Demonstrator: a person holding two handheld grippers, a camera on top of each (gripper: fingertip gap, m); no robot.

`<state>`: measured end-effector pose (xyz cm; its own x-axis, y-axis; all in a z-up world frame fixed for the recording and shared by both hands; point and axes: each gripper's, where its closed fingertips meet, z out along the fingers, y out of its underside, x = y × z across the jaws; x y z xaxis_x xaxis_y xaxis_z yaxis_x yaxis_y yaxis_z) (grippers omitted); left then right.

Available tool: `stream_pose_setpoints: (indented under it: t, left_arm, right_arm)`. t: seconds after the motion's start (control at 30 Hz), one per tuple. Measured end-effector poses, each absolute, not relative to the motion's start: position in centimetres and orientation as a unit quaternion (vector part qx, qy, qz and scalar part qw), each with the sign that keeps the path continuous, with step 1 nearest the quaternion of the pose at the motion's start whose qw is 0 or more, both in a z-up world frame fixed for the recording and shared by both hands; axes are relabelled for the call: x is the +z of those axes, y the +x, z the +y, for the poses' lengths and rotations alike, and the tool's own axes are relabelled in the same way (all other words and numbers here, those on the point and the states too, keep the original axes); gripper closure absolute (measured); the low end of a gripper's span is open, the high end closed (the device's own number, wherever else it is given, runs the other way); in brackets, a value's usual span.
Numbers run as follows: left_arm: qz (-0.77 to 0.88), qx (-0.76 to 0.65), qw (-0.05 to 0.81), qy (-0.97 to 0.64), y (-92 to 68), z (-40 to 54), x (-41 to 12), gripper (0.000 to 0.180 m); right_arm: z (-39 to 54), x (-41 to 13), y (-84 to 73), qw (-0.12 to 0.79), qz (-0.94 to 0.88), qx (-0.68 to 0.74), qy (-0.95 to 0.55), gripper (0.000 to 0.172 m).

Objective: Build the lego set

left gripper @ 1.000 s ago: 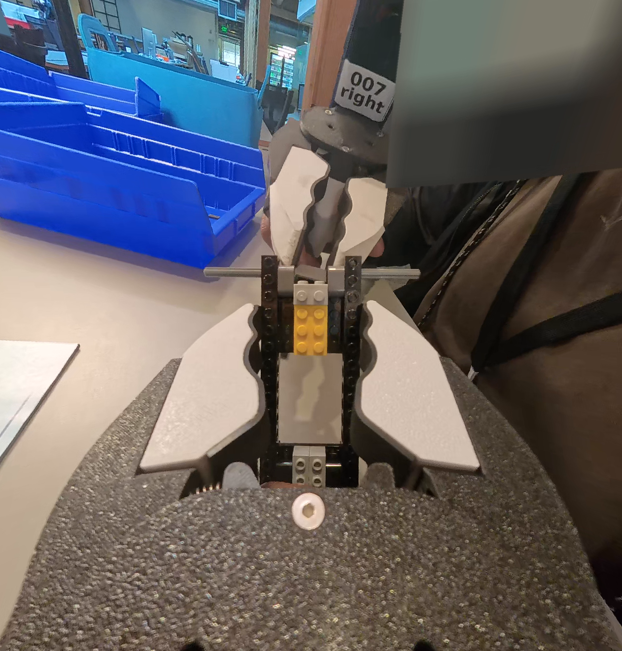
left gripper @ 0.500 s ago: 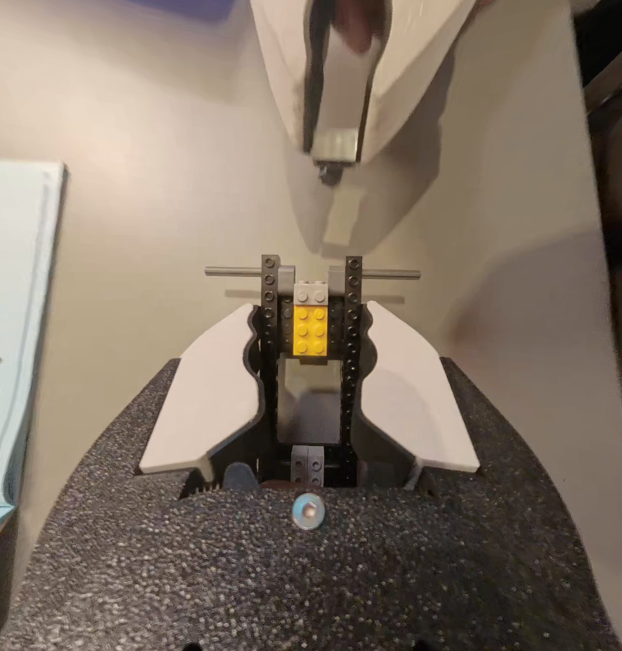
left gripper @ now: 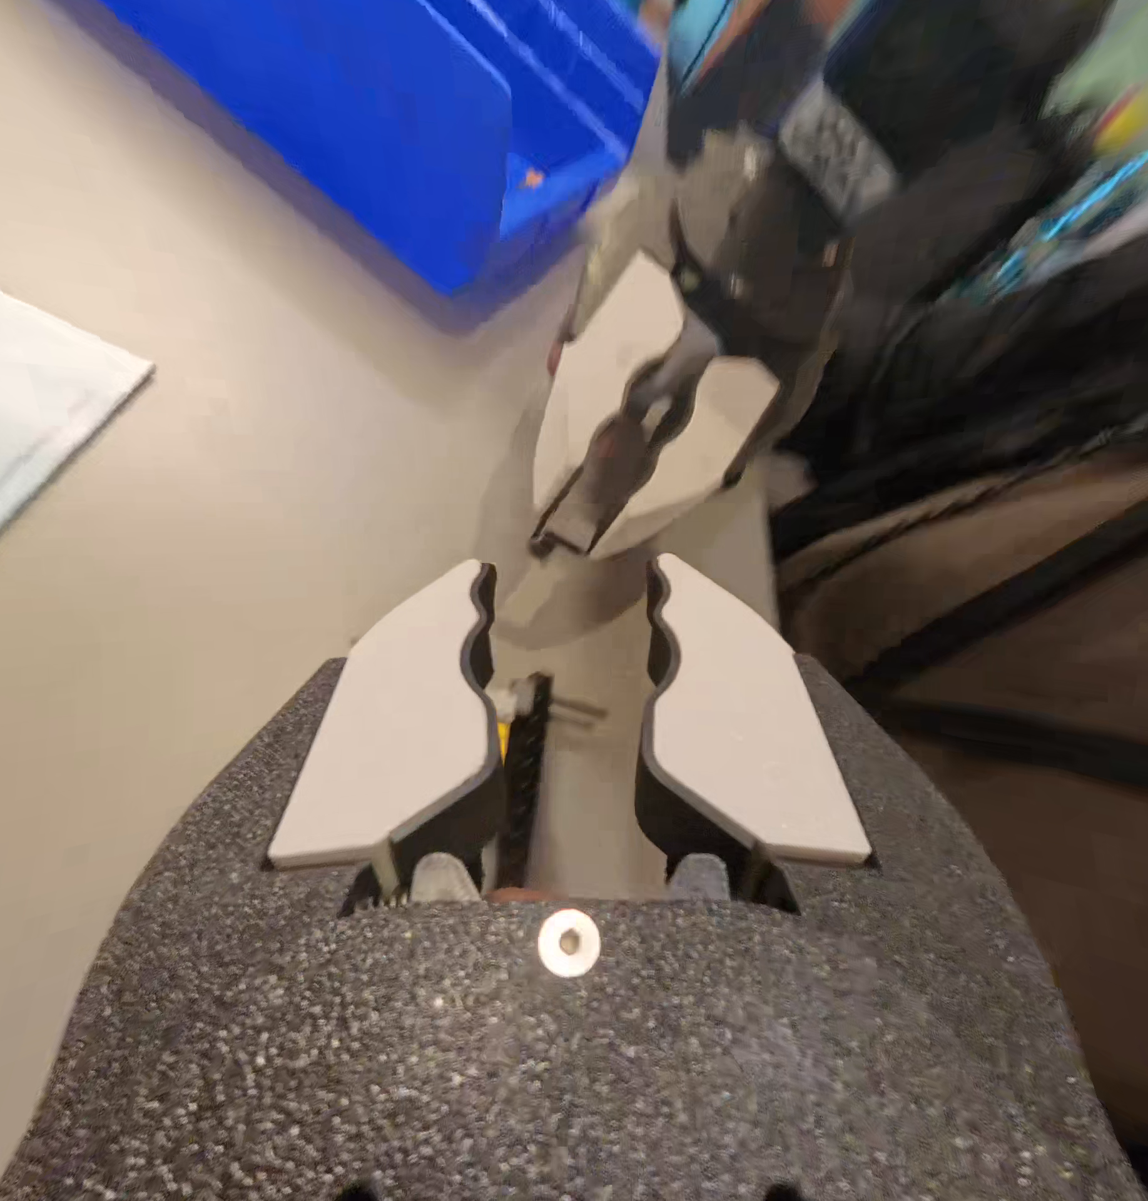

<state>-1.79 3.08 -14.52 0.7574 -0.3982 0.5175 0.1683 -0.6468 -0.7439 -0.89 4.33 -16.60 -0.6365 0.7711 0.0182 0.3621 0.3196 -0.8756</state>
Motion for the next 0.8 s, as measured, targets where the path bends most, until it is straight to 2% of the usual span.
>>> stream_pose_setpoints:
  t: [0.17,0.37,0.47,0.5,0.6,0.8]
  left_arm:
    - [-0.062,-0.462,0.386,-0.796,-1.5,4.5,-14.8,0.143]
    - [-0.073,-0.51,0.367,-0.774,0.4,4.8,-14.6,0.147]
    - [-0.09,-0.546,0.372,-0.745,0.7,5.0,-14.1,0.157]
    - [-0.103,-0.551,0.373,-0.74,0.7,5.2,-14.3,0.168]
    - [-0.107,-0.555,0.375,-0.735,1.1,5.3,-14.6,0.173]
    - [-0.097,-0.539,0.367,-0.752,1.6,5.3,-15.3,0.173]
  right_arm:
    - [4.2,-15.6,-1.1,0.246,-0.772,0.467,-0.355,0.155]
    - [3.8,-14.9,-1.0,0.26,-0.769,0.474,-0.34,0.155]
    - [3.9,-14.6,-1.1,0.274,-0.766,0.475,-0.335,0.155]
    - [3.9,-14.5,-1.0,0.273,-0.764,0.48,-0.334,0.155]
    - [3.9,-15.0,-1.1,0.279,-0.771,0.468,-0.329,0.15]
    - [5.0,-16.9,-1.5,0.311,-0.807,0.388,-0.318,0.131]
